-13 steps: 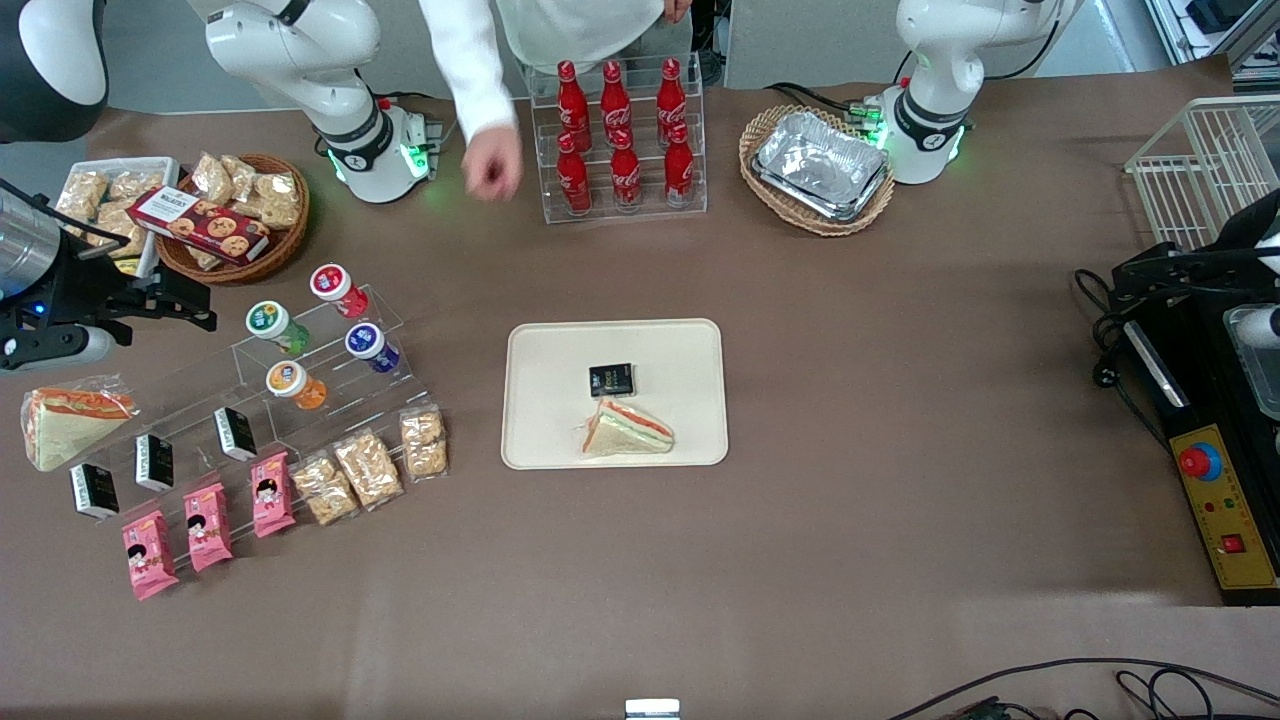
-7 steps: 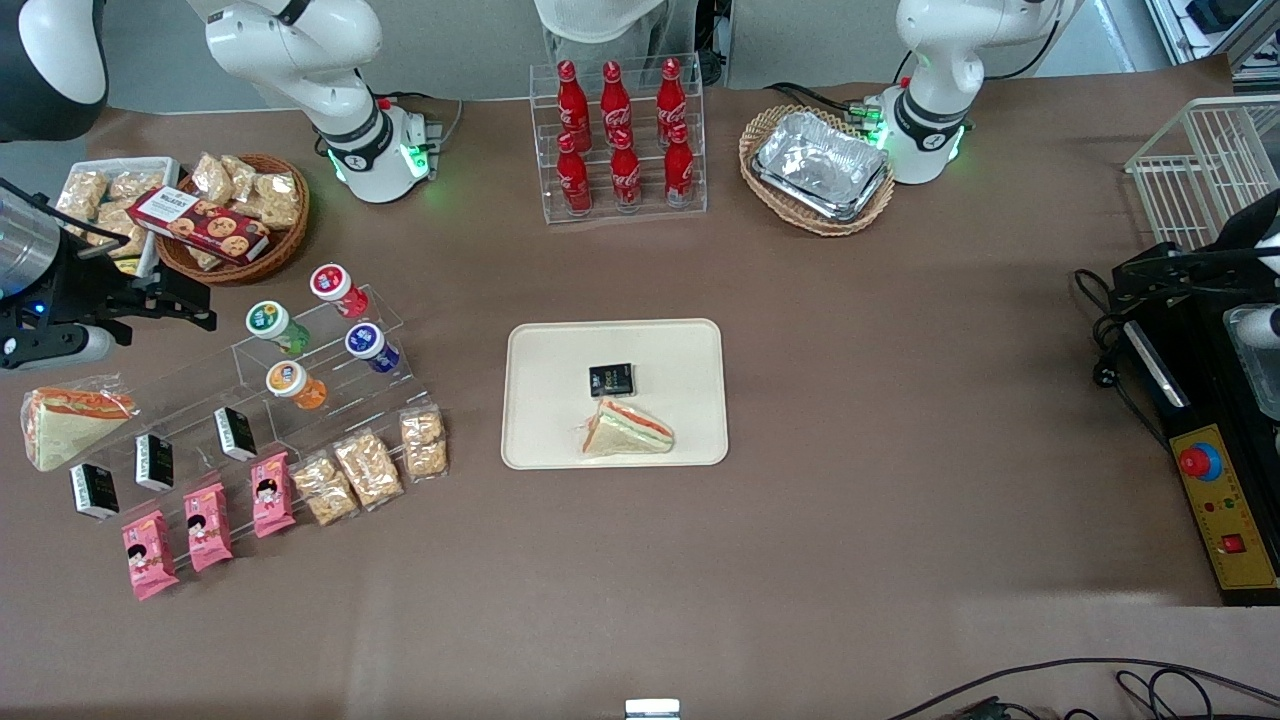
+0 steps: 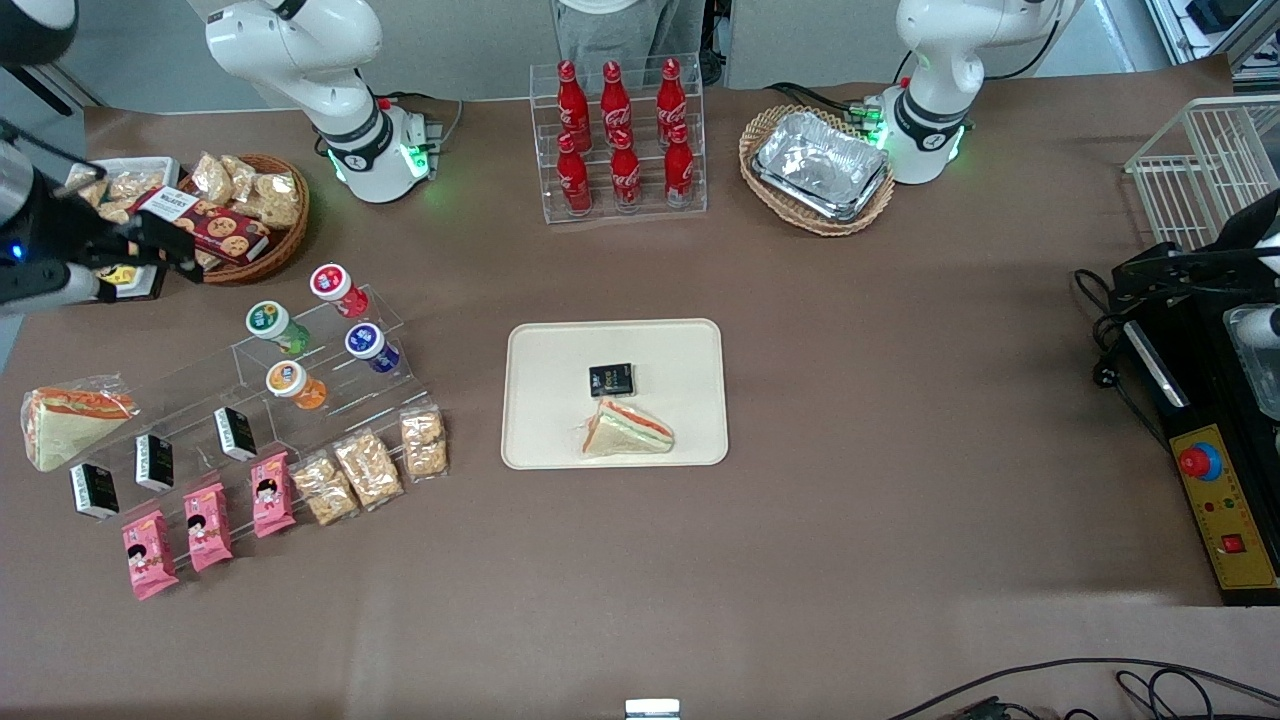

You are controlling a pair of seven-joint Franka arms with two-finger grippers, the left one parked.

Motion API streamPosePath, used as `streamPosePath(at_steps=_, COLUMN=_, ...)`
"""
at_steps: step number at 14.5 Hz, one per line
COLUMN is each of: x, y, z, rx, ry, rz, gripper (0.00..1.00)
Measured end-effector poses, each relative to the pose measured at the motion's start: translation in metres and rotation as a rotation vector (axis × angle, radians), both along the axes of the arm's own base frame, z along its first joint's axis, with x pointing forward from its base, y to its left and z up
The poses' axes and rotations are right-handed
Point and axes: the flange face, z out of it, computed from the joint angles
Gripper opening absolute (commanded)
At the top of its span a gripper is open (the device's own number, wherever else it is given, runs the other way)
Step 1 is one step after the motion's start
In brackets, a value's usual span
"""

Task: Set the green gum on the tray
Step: 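Move the right gripper toward the acrylic rack of snack cups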

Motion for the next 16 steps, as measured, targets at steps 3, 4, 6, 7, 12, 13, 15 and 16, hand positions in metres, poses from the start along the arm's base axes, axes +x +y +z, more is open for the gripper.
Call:
streamPosePath(at_steps=3, x=-0.029, y=-0.003, z=0.013, rx=0.008, ry=-0.001, rz=0.011, gripper=1.0)
streamPosePath(at_steps=4, x=-0.038, y=-0.004, z=0.015, rx=0.01, ry=0.001, rz=0.013, gripper=1.0)
streamPosePath(at_steps=6, x=-0.055, y=-0.007, z=0.016, rx=0.016, ry=0.005, rz=0.013, gripper=1.0)
streamPosePath(at_steps=7, x=-0.064, y=-0.009, z=0.015, rx=0.019, ry=0.007, rz=0.013, gripper=1.0)
streamPosePath(at_steps=12, x=-0.083, y=-0.017, z=0.01, rx=0.03, ry=0.015, rz=0.015, gripper=1.0)
streamPosePath(at_steps=13, x=-0.082, y=-0.021, z=0.008, rx=0.033, ry=0.014, rz=0.024, gripper=1.0)
streamPosePath(at_steps=15, x=-0.08, y=-0.033, z=-0.003, rx=0.044, ry=0.015, rz=0.038, gripper=1.0)
streamPosePath(at_steps=16, x=-0.078, y=-0.038, z=-0.013, rx=0.048, ry=0.018, rz=0.039, gripper=1.0)
